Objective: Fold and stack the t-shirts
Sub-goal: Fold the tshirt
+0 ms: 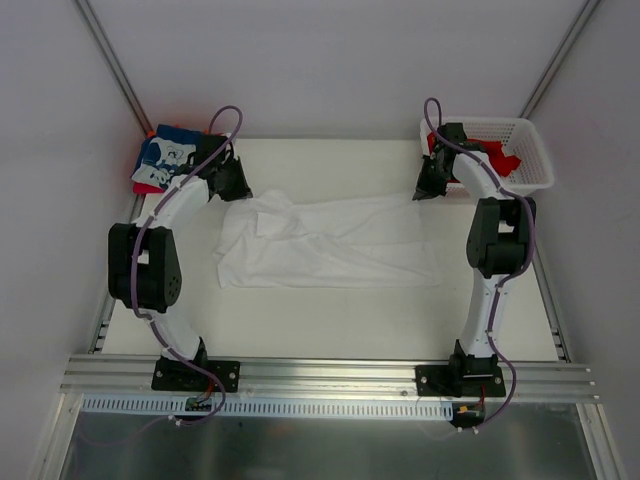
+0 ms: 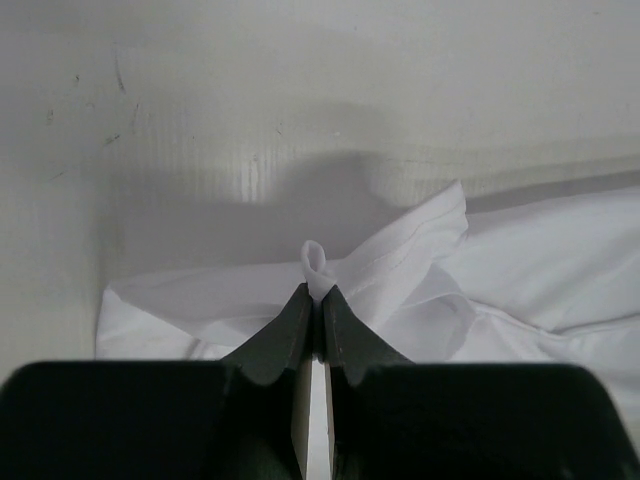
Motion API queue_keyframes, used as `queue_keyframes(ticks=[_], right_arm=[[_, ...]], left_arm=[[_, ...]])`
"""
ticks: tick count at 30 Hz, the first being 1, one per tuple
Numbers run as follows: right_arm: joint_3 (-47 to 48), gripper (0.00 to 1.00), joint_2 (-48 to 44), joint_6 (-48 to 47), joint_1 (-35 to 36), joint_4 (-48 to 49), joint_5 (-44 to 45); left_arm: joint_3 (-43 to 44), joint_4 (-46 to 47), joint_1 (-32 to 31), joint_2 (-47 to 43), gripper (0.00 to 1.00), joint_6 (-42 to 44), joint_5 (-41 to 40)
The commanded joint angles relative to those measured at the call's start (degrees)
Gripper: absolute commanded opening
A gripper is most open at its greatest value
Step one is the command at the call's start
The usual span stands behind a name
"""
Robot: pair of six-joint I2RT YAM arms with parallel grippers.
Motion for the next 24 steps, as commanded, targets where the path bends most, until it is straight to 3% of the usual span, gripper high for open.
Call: queue_keyframes(ticks=[1,24], right_arm=[[-1.67,0.00,-4.15,0.82,0.58,-0.92,1.41],[-16.52,0.00,-19.61,0.47,1.81,0.13,4.31]], left_arm=[[-2.09,0.20,-1.14,-6.10,0.00,0.54,-2.16],[-16.94,0.46,-5.10,-23.68,0.00,-1.30,-5.32]])
